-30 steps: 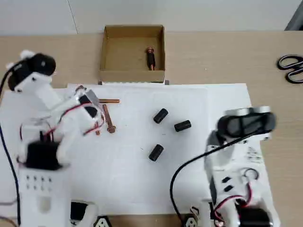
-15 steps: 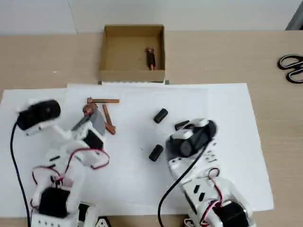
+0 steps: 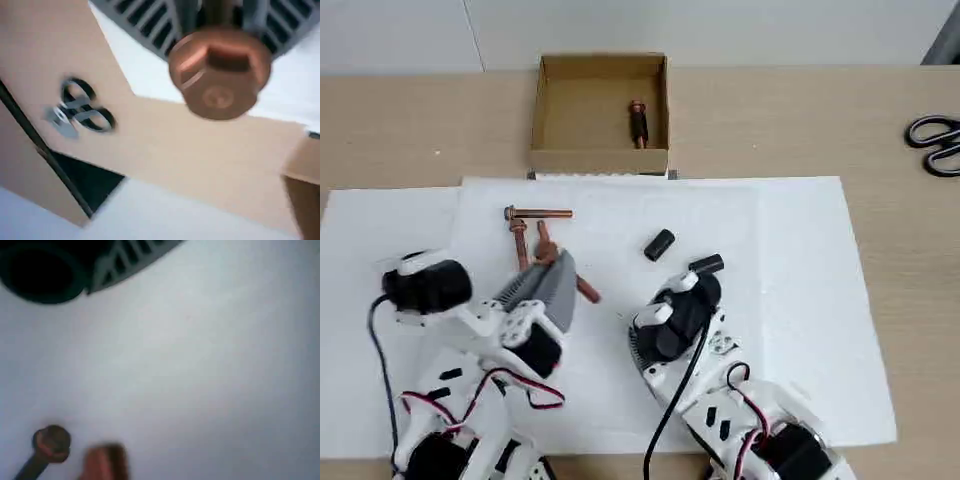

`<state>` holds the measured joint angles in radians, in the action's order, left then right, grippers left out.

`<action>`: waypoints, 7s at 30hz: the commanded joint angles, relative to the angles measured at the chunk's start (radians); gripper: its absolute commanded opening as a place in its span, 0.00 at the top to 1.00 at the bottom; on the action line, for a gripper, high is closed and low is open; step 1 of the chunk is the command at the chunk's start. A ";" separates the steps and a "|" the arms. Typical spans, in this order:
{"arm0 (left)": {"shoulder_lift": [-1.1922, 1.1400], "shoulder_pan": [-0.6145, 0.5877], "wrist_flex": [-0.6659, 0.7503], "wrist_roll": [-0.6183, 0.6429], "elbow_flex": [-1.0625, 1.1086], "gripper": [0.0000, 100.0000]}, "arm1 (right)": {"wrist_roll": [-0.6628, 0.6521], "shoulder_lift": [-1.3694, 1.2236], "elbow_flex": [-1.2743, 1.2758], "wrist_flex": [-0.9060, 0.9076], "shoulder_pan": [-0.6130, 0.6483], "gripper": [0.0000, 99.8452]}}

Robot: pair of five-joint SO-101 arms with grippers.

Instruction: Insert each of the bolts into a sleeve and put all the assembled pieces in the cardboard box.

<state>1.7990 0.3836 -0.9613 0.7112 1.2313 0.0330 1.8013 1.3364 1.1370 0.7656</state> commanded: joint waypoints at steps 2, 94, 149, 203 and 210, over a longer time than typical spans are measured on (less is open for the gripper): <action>0.014 0.098 0.026 0.037 -0.007 0.99 | 0.003 -0.004 0.000 -0.021 0.038 1.00; 0.009 0.140 -0.098 -0.232 0.022 0.77 | 0.002 0.005 -0.008 -0.084 0.053 1.00; 0.014 -0.463 -0.172 -0.423 0.372 0.99 | 0.114 -1.558 -1.188 -0.524 -0.469 1.00; 0.014 -0.508 -0.167 -0.423 0.374 0.99 | -0.057 -2.810 -3.013 0.588 -0.456 0.81; 0.014 -0.508 -0.167 -0.423 0.374 0.99 | 0.091 -2.654 -2.849 0.596 -0.404 0.87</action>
<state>1.8036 -0.1181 -1.1546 0.2862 1.6088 0.0698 -0.9697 -1.5727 1.7154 0.3330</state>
